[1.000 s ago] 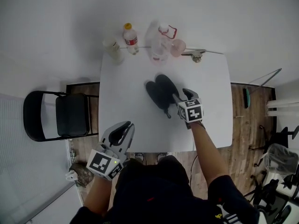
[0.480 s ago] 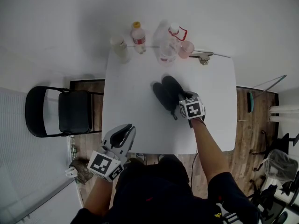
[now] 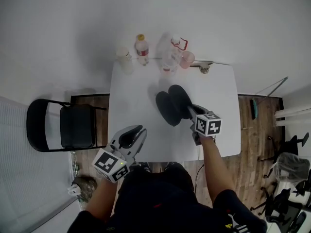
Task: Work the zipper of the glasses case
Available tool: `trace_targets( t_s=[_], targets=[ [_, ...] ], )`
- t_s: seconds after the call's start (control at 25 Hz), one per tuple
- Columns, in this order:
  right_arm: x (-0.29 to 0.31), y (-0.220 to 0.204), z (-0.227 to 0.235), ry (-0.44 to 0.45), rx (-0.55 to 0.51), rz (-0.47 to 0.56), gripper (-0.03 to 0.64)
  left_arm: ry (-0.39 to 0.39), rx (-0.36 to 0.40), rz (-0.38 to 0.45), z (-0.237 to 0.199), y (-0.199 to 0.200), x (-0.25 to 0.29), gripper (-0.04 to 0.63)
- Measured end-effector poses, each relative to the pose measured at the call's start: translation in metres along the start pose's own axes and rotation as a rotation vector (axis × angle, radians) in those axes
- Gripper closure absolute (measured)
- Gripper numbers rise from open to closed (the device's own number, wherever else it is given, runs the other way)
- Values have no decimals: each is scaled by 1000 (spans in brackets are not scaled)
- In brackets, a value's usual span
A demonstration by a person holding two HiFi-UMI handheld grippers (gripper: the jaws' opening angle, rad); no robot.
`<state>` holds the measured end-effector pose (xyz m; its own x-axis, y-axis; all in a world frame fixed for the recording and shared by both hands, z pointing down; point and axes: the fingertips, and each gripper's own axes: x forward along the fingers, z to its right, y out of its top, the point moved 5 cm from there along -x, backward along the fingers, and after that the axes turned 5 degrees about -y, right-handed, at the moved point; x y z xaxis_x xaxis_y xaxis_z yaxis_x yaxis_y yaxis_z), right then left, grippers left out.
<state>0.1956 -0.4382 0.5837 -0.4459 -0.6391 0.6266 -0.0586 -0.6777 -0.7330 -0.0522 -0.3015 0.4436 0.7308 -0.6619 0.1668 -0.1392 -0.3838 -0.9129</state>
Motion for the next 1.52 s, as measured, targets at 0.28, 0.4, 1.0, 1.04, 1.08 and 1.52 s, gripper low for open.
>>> trace_targets(
  t_s=[0.28,0.4,1.0,1.04,1.08,1.52],
  targets=[
    [-92,33,-47,241,367,230,565,-164,-16,51,6,20,-12,535],
    [-130,47,-72,282,374,310,565,-305,-136,108,8,32,-19,506],
    [-205,46,-190,231,78,351,565,-817,-314,290,47,68,-39,254],
    [-205,46,-197,220,30,341,563,-811,-314,297,46,70,-39,247],
    [-206,45,-203,211,-15,333,563,-805,-318,307,45,71,-39,242],
    [-213,39,-233,265,-200,301,563,-837,-393,344,57,65,-38,202]
  ],
)
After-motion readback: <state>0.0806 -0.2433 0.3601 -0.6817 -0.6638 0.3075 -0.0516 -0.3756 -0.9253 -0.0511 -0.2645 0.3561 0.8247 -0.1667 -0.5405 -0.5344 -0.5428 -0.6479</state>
